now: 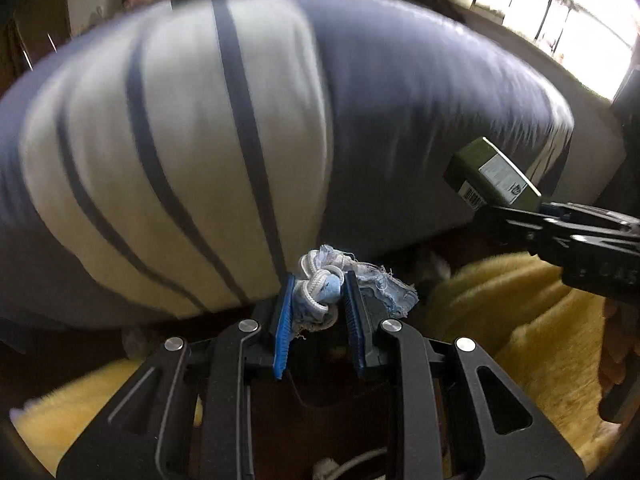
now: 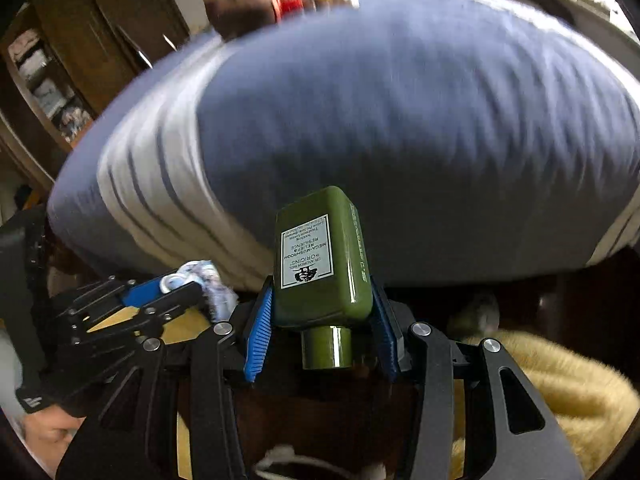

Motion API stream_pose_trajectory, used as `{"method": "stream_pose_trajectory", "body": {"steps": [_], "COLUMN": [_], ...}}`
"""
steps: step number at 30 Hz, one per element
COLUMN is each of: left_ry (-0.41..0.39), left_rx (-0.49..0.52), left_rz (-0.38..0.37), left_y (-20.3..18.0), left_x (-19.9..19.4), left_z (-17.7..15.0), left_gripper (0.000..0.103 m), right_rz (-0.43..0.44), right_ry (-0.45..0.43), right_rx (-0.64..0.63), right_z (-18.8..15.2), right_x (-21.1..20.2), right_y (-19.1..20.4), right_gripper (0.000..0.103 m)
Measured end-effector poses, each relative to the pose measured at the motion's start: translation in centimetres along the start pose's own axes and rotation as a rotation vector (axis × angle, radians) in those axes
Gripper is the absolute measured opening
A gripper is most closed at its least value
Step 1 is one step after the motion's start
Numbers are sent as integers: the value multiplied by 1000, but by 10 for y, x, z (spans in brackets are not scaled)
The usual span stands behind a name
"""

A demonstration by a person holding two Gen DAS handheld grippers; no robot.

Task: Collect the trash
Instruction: 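Lower both tools to the bin and open them to drop the items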

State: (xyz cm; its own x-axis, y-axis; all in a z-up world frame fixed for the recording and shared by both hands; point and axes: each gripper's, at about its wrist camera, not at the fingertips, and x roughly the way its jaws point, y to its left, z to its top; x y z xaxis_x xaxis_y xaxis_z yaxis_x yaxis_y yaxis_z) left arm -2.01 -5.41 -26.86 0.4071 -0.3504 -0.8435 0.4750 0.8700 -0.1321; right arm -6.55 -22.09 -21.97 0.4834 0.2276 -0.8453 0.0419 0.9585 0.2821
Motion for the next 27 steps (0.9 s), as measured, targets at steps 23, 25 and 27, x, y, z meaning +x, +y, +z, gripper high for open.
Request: {"method": "stream_pose_trajectory", "body": {"steps": [23,25,27], "left_ry": [69,38,24], "left_rx": [-18,-6,-16], "left_rz": [39,73,75], "left_y": [14,17,22], "left_x": [33,19,6], "left_z": [-11,-3,6], "left_gripper": [88,91,91], "right_rz": [-46,-71,-79], "right_ry": [-37,-104,-145], "right_rx": [69,57,50], "right_z": [1,12,21], "right_x": [30,11,-3], "right_y": [-25,-24,-23], "right_gripper": [75,80,81]}}
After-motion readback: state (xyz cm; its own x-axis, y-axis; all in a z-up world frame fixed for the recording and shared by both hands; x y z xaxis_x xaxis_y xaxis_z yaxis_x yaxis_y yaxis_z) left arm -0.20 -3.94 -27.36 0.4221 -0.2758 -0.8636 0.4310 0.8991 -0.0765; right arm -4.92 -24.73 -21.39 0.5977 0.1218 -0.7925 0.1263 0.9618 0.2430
